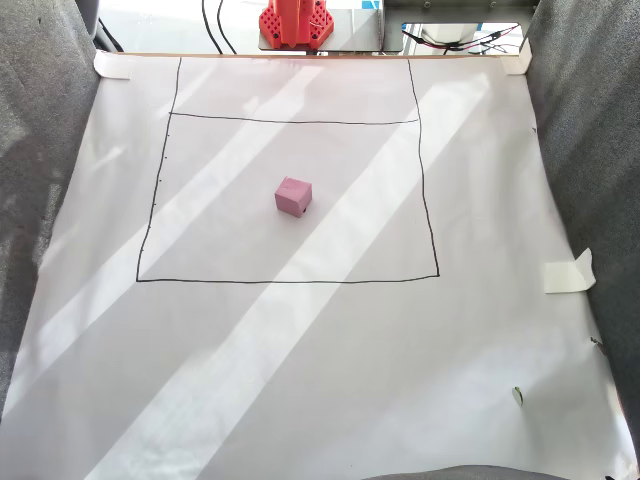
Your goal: Grasp the colored block, Place it on the black dot, and then return the arm to the default position.
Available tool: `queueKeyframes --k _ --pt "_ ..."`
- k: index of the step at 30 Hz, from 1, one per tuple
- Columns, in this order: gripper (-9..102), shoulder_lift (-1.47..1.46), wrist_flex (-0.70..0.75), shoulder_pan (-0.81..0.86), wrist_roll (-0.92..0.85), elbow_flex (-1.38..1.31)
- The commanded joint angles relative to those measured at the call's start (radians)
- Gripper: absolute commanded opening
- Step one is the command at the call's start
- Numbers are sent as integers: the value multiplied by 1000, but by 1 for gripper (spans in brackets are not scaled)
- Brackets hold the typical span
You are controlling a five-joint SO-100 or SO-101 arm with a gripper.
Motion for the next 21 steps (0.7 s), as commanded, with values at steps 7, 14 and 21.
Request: queueKeyframes --k 7,14,21 --pt "0 14 -112 23 -23 48" --pt "0 14 -147 -9 -44 218" --pt "0 14 -135 -32 -100 301"
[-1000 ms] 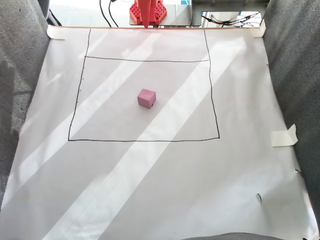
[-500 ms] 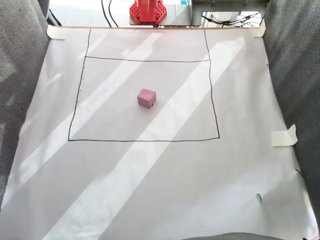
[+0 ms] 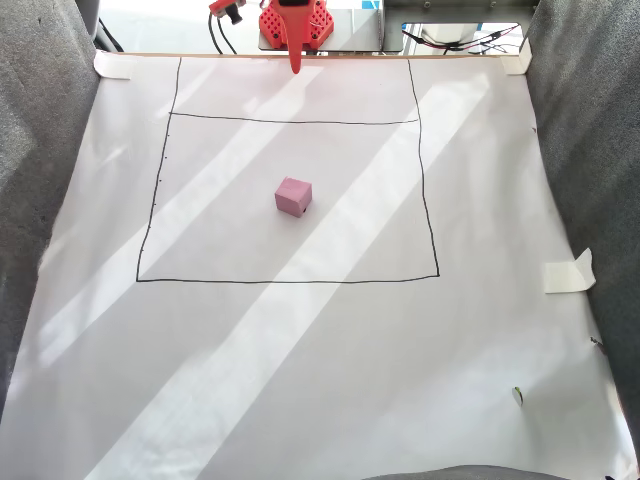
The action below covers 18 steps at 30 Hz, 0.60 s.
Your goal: Grasp the colored block, Place it on the black dot, and then return the arm to the default position.
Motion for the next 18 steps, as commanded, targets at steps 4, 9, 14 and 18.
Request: queueKeyframes --k 4,9,14,18 --pt "0 14 -57 0 -38 89" --pt "0 14 -80 0 -34 121" --pt "0 14 -156 0 -48 179" --pt "0 14 -147 0 -41 190"
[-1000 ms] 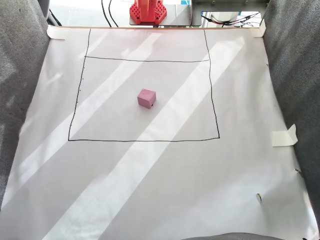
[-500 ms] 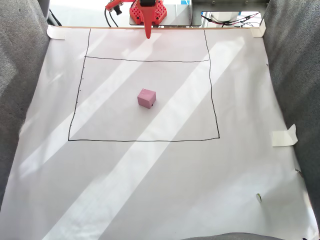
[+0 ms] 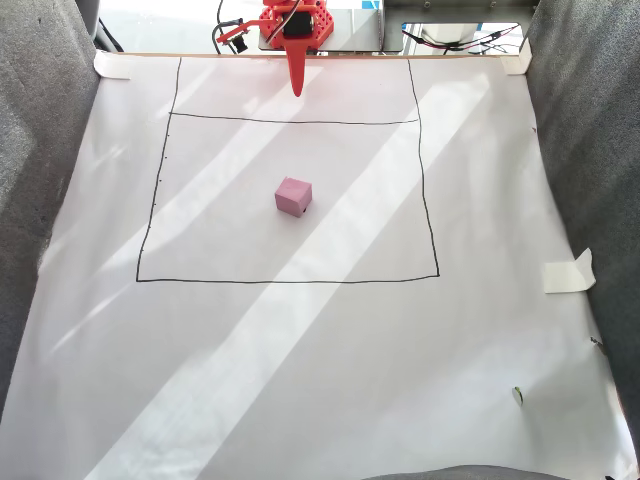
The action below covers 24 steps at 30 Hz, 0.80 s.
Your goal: Grasp the colored block, Place it on the black dot, and then return the arm to the default position.
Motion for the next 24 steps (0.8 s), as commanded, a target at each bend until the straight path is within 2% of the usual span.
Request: queueKeyframes --k 1,24 --pt "0 6 -3 0 2 -8" --pt "0 6 38 -6 15 -6"
